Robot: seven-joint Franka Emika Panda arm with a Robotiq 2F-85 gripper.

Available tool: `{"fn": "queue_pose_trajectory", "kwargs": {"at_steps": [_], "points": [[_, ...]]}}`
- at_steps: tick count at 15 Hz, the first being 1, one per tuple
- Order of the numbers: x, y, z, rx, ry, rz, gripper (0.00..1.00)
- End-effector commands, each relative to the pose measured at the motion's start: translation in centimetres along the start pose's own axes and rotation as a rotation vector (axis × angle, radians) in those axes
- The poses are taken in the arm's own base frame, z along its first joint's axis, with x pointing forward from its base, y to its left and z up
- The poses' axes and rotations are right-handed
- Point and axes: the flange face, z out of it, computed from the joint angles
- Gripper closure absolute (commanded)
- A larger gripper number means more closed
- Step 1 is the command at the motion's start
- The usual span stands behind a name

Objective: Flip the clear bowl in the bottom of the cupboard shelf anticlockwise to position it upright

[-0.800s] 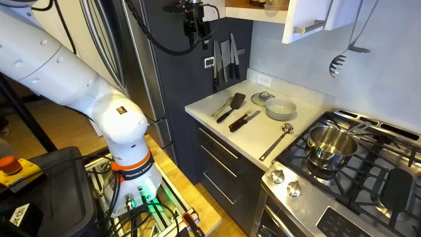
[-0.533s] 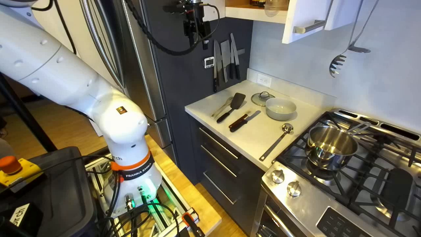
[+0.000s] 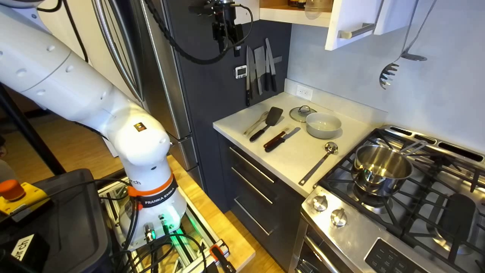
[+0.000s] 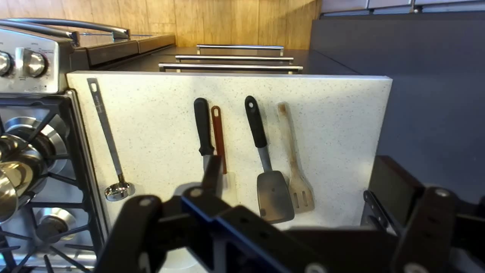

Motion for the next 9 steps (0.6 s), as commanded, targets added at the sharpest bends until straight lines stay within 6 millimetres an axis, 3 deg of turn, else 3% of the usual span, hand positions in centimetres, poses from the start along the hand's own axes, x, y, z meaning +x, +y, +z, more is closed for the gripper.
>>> {"fn": "queue_pose_trajectory", "kwargs": {"at_steps": [1, 9], "points": [[2.5, 0.8, -0.9, 0.154, 0.007, 0.122, 0.0], [9.5, 5.0, -3.7, 0.396, 0.229, 0.441, 0.0]]}}
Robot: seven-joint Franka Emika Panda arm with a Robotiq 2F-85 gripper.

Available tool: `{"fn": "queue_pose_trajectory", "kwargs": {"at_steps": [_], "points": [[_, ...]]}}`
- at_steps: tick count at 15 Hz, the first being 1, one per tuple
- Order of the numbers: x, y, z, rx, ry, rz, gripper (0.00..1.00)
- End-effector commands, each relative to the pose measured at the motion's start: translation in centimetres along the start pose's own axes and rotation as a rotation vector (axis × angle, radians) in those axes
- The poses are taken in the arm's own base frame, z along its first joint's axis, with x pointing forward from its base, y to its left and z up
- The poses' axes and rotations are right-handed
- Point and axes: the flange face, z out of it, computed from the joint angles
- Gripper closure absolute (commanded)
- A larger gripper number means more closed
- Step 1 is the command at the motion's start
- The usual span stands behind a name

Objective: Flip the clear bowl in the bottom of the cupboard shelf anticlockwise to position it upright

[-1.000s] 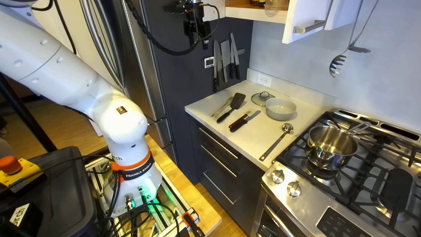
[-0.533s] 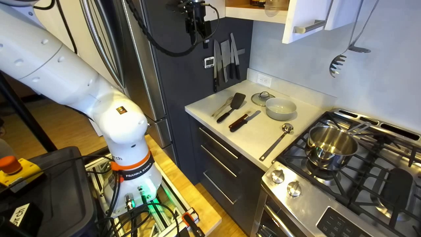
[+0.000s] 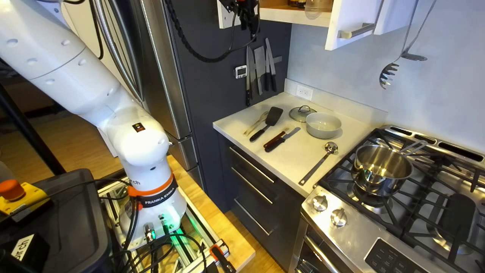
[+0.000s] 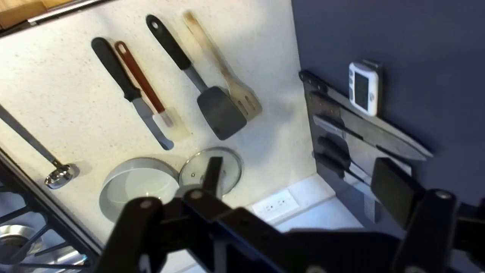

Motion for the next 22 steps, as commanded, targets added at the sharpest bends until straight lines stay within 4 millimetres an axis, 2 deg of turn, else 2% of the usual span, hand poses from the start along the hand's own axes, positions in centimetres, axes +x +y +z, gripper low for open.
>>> {"fn": "queue_pose_trajectory", "kwargs": {"at_steps": [1, 4, 5, 11, 22], "points": [[3.3, 1.1, -0.4, 0.095, 0.079, 0.159, 0.0], [4.9, 2.0, -0.9, 0.182, 0.181, 0.271, 0.0], [4.3, 1.6, -0.8, 0.132, 0.147, 0.197, 0.0], [4.5, 1.5, -0.7, 0.137, 0.155, 0.2, 0.0], [10.9, 3.2, -1.7, 0.406, 0.333, 0.703, 0.0]]}}
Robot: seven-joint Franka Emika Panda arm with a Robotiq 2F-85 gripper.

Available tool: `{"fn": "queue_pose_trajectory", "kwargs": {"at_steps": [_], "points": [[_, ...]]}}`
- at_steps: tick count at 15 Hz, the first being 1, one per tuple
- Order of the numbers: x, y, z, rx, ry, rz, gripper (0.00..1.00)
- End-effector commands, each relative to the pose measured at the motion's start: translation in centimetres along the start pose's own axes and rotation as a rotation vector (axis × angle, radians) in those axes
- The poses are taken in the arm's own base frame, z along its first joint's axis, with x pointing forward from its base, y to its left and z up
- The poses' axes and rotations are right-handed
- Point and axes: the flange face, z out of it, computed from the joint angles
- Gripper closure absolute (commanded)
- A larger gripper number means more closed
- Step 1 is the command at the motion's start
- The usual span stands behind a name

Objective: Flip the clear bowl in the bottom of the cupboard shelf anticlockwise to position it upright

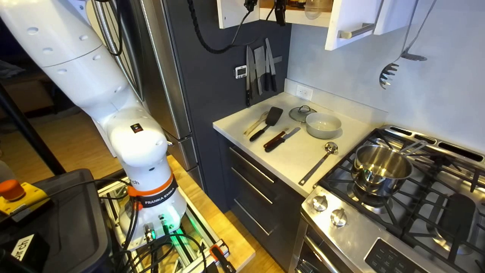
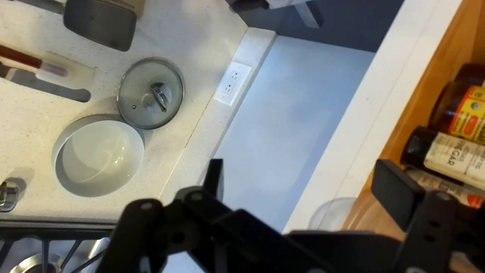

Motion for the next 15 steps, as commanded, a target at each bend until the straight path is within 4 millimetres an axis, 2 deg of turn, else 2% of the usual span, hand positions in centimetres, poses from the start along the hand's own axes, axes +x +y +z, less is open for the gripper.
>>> {"fn": "queue_pose_trajectory", "kwargs": {"at_steps": [1, 8, 12, 13, 15], "points": [[2.3, -0.3, 0.8, 0.111, 0.04, 0.157, 0.0], [4.4, 0.0, 2.0, 0.313, 0.023, 0.359, 0.0], [5.7, 0.6, 2.0, 0.362, -0.011, 0.383, 0.0], [5.0, 0.4, 1.8, 0.34, 0.004, 0.374, 0.0], [5.4, 0.6, 1.8, 0.349, 0.004, 0.381, 0.0]]}}
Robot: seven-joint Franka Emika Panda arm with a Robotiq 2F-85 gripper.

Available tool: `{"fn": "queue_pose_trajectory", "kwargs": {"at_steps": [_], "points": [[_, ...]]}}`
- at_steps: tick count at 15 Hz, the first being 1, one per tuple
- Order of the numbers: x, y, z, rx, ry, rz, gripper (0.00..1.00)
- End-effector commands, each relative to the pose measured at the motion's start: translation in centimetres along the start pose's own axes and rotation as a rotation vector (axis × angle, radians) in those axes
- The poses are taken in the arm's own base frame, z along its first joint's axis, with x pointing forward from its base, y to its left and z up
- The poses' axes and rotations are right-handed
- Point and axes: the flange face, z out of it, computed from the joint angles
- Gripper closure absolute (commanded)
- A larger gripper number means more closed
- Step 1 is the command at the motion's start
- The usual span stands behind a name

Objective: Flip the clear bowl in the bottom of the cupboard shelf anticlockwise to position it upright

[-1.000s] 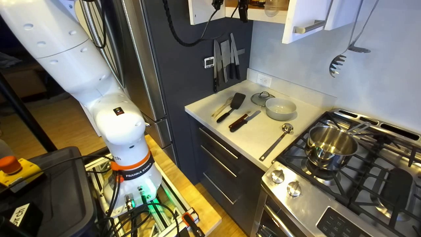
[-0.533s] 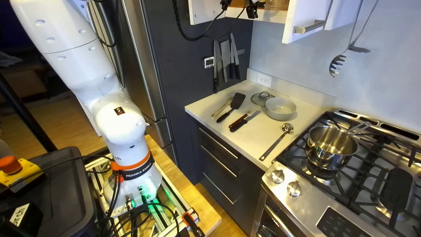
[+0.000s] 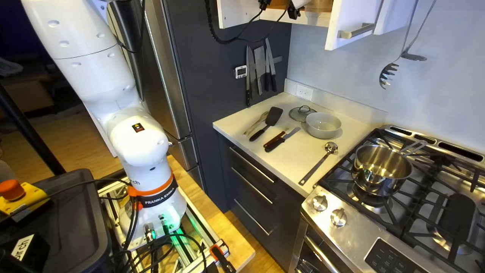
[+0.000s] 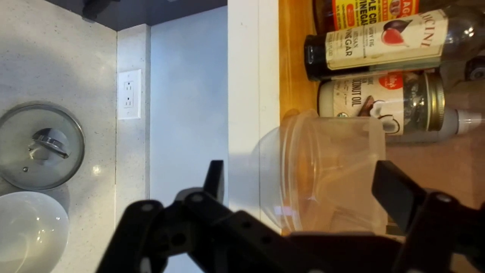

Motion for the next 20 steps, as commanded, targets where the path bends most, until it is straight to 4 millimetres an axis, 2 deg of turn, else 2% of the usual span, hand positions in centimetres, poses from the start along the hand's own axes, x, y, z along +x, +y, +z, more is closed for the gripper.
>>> {"fn": "queue_pose_trajectory", "kwargs": {"at_steps": [1, 8, 17, 18, 20], "points": [[0.0, -0.1, 0.0, 0.0, 0.0, 0.002, 0.0], [0.8, -1.6, -0.1, 0.133, -0.055, -0.069, 0.0], [2.8, 0.0, 1.5, 0.221, -0.072, -0.194, 0.0], [2.2, 0.1, 1.4, 0.194, -0.052, -0.192, 0.0], [2.4, 0.1, 1.5, 0.202, -0.053, -0.194, 0.0]]}}
